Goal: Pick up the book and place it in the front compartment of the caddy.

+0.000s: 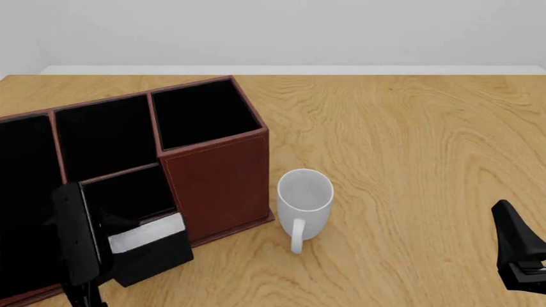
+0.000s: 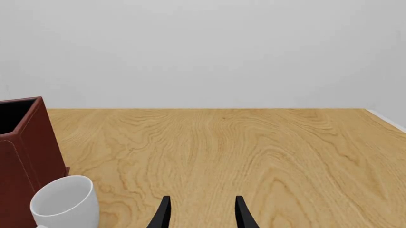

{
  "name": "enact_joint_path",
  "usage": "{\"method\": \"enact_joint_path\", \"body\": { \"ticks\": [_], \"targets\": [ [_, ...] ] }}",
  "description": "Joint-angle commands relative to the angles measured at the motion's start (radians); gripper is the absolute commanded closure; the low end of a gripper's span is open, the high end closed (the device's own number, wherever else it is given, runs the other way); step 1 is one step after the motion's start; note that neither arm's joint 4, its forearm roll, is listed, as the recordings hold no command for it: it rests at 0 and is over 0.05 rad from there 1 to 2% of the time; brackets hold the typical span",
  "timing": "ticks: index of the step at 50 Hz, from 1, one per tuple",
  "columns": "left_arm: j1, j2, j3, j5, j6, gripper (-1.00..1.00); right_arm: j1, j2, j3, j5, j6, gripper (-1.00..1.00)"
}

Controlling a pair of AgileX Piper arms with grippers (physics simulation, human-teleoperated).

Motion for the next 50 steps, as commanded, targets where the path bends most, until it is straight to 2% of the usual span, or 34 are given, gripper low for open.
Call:
{"method": "enact_joint_path", "body": {
  "ticks": [1,3,5,9,13,22,25,26,30,34,39,50],
  "targets": [
    [-0.113,-0.181,-0.006,0.042,0.068,1.0,0.0,0.001,0.0,-0.001,0.0,-1.0],
    [-0.114,-0.212,0.001,0.048,0.098,1.0,0.0,0.001,0.0,-0.001,0.0,-1.0],
    [-0.138,-0.242,-0.016,0.066,0.095,1.0,0.0,0.001,0.0,-0.001,0.0,-1.0],
    [-0.131,-0.263,-0.038,0.108,0.111,1.0,0.0,0.001,0.0,-0.001,0.0,-1.0],
    [-0.182,-0.324,-0.094,0.188,0.124,1.0,0.0,0.001,0.0,-0.001,0.0,-1.0],
    [-0.074,-0.413,-0.124,0.258,0.279,1.0,0.0,0.001,0.0,-0.001,0.0,-1.0],
    [-0.045,-0.417,-0.126,0.258,0.309,1.0,0.0,0.001,0.0,-0.001,0.0,-1.0],
    [-0.015,-0.428,-0.125,0.246,0.344,1.0,0.0,0.001,0.0,-0.001,0.0,-1.0],
    [0.032,-0.431,-0.13,0.241,0.399,1.0,0.0,0.001,0.0,-0.001,0.0,-1.0],
    [0.074,-0.436,-0.141,0.253,0.435,1.0,0.0,0.001,0.0,-0.001,0.0,-1.0],
    [0.089,-0.44,-0.164,0.264,0.448,1.0,0.0,0.001,0.0,-0.001,0.0,-1.0],
    [0.116,-0.405,-0.207,0.196,0.465,1.0,0.0,0.001,0.0,-0.001,0.0,-1.0]
  ]
}}
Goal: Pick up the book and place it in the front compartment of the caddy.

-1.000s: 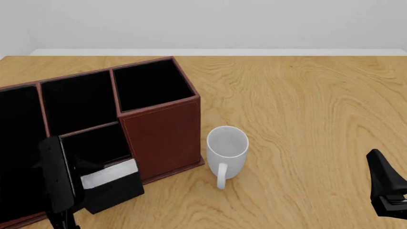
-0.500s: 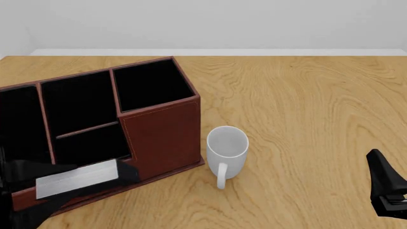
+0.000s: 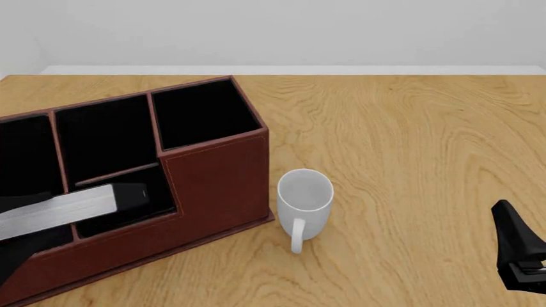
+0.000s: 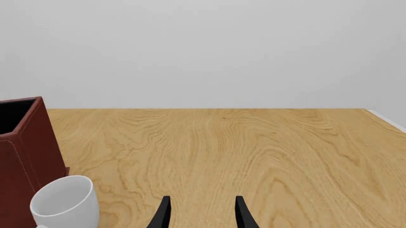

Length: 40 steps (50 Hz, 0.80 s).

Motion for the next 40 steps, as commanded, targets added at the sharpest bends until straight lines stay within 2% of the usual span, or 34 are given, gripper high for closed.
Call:
{"method": "enact_joint_path", "body": {
  "ticks": [1,6,8,14,18,21,28,30,40],
  "targets": [
    [0.041,0.022,-0.053,-0.052,0.049,1.0,0.0,0.0,0.0,0.0,0.0,-1.0],
    [0.059,0.062,-0.066,-0.123,0.062,1.0,0.0,0.0,0.0,0.0,0.0,-1.0],
    [0.075,0.077,-0.046,-0.167,0.091,1.0,0.0,0.0,0.0,0.0,0.0,-1.0],
    [0.102,0.118,-0.031,-0.238,0.107,1.0,0.0,0.0,0.0,0.0,0.0,-1.0],
    [0.109,0.139,-0.043,-0.25,0.105,1.0,0.0,0.0,0.0,0.0,0.0,-1.0],
    [0.13,0.149,-0.028,-0.276,0.135,1.0,0.0,0.0,0.0,0.0,0.0,-1.0],
    [0.147,0.185,-0.04,-0.305,0.138,1.0,0.0,0.0,0.0,0.0,0.0,-1.0],
    [0.161,0.19,-0.025,-0.322,0.16,1.0,0.0,0.0,0.0,0.0,0.0,-1.0],
    [0.163,0.226,-0.049,-0.347,0.146,1.0,0.0,0.0,0.0,0.0,0.0,-1.0]
  ]
}}
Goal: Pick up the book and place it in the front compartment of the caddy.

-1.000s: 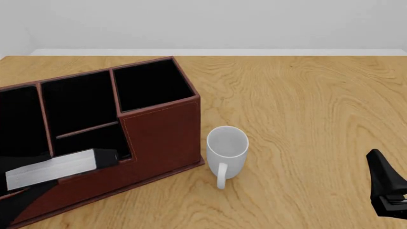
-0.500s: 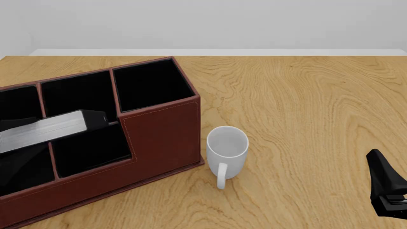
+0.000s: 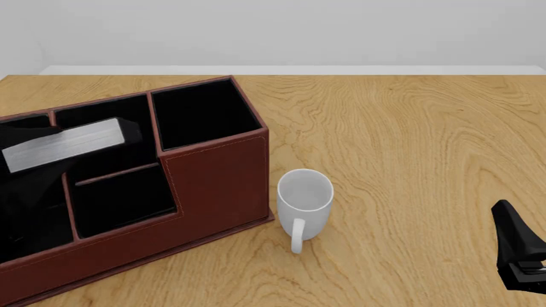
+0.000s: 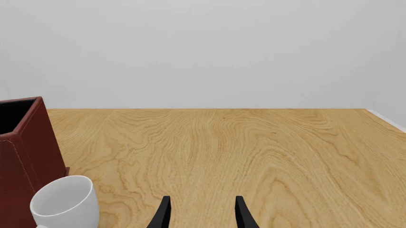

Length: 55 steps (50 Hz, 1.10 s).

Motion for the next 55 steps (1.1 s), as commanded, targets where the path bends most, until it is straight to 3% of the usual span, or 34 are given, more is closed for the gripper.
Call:
{"method": "enact_joint_path", "body": {
  "ticks": [1,10,19,20,39,55],
  "targets": [
    [0.013,0.044,-0.031,-0.041,0.014,1.0,0.0,-0.001,0.0,0.0,0.0,-1.0],
    [0.009,0.111,-0.141,0.038,-0.082,1.0,0.0,0.0,0.0,0.0,0.0,-1.0],
    [0.02,0.141,-0.195,0.059,-0.094,1.0,0.0,0.0,0.0,0.0,0.0,-1.0],
    [0.034,0.163,-0.217,0.077,-0.119,1.0,0.0,0.0,0.0,0.0,0.0,-1.0],
    [0.059,0.173,-0.195,0.073,-0.087,1.0,0.0,0.0,0.0,0.0,0.0,-1.0],
    [0.07,0.175,-0.119,0.012,-0.058,1.0,0.0,0.0,0.0,0.0,0.0,-1.0]
  ]
}}
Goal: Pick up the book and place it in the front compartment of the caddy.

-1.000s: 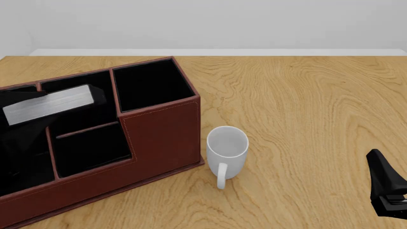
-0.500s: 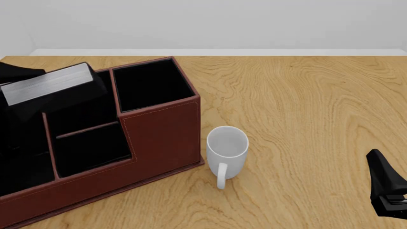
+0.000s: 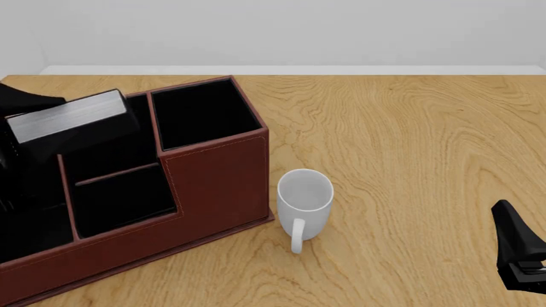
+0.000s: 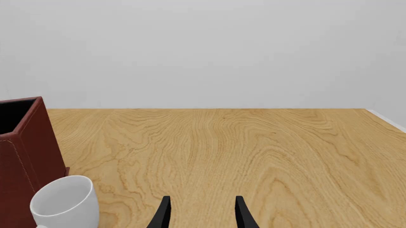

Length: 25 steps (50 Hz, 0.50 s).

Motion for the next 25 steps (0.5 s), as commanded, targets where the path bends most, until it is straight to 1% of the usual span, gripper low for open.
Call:
{"method": "enact_joint_path", "body": {
  "ticks": [1,12,13,25],
  "targets": [
    [0.008,0.004,0.033,-0.044,0.026,1.0,0.0,0.0,0.0,0.0,0.0,-1.0],
    [0.009,0.017,0.067,-0.08,0.027,1.0,0.0,0.0,0.0,0.0,0.0,-1.0],
    [0.009,0.024,0.062,-0.072,0.016,1.0,0.0,0.0,0.0,0.0,0.0,-1.0],
    [0.015,0.047,0.106,-0.123,0.029,1.0,0.0,0.0,0.0,0.0,0.0,-1.0]
  ]
}}
